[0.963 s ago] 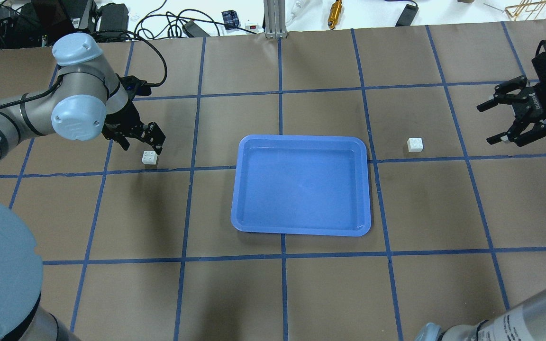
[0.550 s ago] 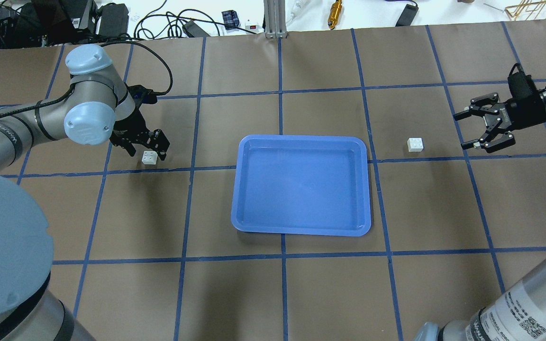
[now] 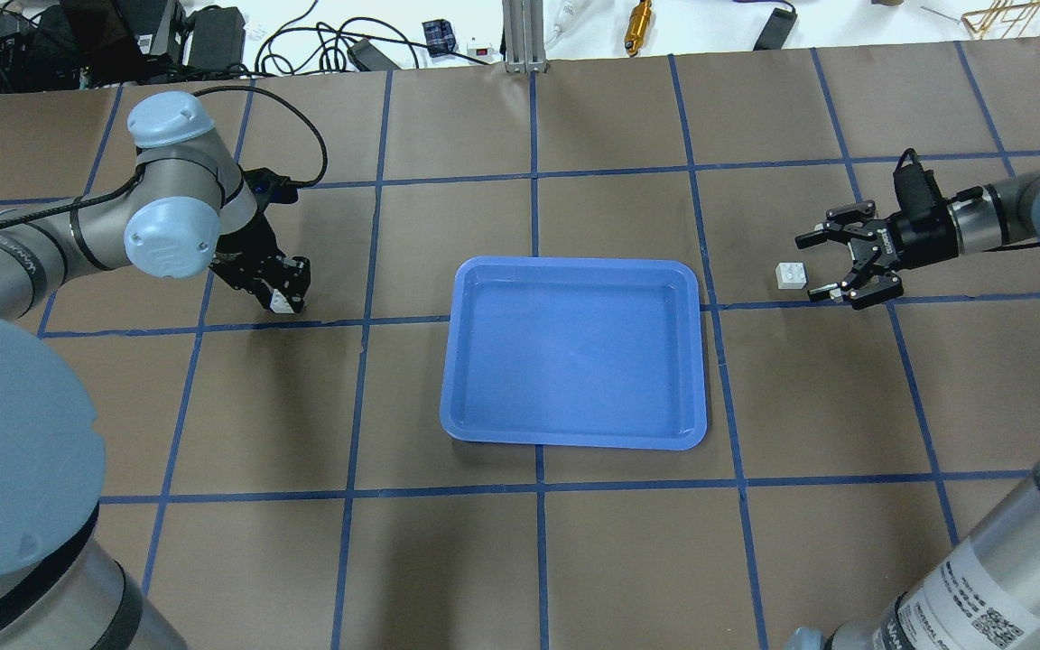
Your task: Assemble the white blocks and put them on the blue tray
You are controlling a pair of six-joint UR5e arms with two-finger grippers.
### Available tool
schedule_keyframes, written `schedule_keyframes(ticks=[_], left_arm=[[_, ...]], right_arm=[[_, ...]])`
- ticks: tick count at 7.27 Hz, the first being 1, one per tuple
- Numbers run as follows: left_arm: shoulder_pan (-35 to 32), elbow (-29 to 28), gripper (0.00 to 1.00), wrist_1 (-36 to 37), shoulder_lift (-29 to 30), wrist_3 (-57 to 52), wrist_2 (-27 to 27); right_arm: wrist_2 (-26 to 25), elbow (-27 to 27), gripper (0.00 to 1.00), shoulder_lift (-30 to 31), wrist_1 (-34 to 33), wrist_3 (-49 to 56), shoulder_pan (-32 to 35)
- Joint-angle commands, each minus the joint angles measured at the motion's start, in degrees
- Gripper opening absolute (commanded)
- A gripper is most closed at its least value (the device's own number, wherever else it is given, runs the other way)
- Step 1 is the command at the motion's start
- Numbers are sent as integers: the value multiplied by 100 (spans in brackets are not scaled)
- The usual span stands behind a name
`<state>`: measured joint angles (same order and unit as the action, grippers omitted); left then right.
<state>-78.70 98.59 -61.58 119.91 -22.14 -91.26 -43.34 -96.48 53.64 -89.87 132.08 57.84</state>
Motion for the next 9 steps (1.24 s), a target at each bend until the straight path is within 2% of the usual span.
schedule_keyframes(ticks=[1,2,4,5,8,9], left_arm=[[31,-32,0,-12,-134,34,-15],[31,-198,0,-160,-222,34,-15],[-117,-794,0,-921,-415,610,3],[-362,-1032,0,-1387,-555,919,46],[-1380,-1079,0,-1462,-794,2113,90],[-1846,-1070,0,-1453,-794,2465,117]], right_arm=[[-17,-81,99,-20,-582,-16,61],[-8,-99,98,-55,-741,19,61],[-43,-108,95,-143,-743,54,61],[-52,-99,84,-161,-743,46,70],[-166,-90,27,-117,-787,2,61],[-175,-81,12,-100,-865,19,61]])
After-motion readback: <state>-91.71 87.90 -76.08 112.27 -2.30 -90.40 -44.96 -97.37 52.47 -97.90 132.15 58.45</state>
